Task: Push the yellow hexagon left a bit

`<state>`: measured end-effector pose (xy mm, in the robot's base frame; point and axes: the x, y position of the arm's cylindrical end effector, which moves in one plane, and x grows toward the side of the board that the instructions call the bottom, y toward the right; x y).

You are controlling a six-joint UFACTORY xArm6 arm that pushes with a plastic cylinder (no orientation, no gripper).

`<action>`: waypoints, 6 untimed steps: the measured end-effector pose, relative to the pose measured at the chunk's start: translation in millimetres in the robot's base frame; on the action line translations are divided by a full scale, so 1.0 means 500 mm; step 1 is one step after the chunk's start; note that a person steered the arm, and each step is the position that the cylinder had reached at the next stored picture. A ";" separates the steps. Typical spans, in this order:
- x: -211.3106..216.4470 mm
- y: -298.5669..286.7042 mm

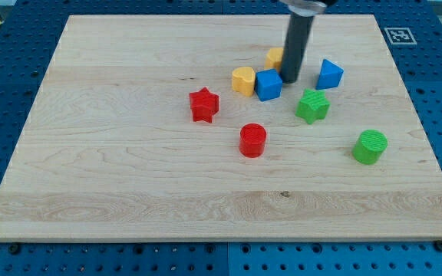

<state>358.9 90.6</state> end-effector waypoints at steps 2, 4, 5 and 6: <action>-0.022 -0.050; -0.023 0.083; -0.069 0.076; -0.088 0.037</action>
